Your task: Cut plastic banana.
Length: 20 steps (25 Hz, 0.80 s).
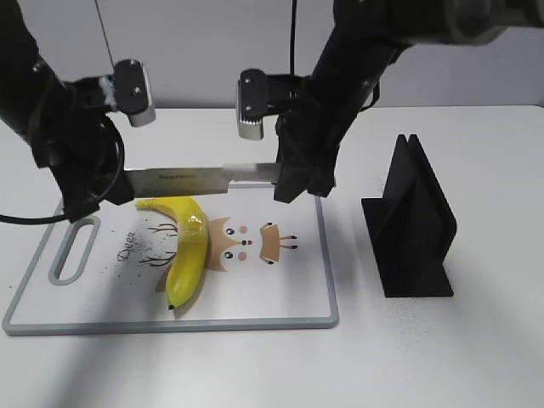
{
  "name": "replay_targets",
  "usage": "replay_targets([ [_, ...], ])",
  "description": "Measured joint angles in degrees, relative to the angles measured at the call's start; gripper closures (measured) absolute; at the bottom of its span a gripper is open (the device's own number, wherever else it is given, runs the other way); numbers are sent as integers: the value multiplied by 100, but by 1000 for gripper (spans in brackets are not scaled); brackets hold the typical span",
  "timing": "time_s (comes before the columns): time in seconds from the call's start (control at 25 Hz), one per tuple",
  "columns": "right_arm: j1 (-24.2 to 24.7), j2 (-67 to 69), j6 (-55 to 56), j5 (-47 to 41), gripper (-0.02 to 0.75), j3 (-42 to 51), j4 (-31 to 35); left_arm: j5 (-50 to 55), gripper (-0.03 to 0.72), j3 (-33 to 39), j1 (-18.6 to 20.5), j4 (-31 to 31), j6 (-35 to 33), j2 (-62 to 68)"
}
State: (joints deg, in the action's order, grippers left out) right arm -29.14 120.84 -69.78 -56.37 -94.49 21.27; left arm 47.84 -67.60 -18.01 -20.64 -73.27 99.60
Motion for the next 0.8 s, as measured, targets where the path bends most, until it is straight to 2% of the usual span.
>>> replay_targets([
  [0.28, -38, -1005, 29, -694, 572, 0, -2, 976, 684, -50, -23, -256, 43, -1035],
  [0.64, -64, -1394, 29, -807, 573, 0, 22, 1094, 683, -57, -28, -411, 48, -1500],
  [0.72, -64, -1394, 36, -820, 574, 0, -4, 1032, 648, -57, -28, -509, 54, -1500],
  [0.8, -54, -1394, 81, -825, 575, 0, -14, 913, 554, -57, -28, -602, 58, -1500],
])
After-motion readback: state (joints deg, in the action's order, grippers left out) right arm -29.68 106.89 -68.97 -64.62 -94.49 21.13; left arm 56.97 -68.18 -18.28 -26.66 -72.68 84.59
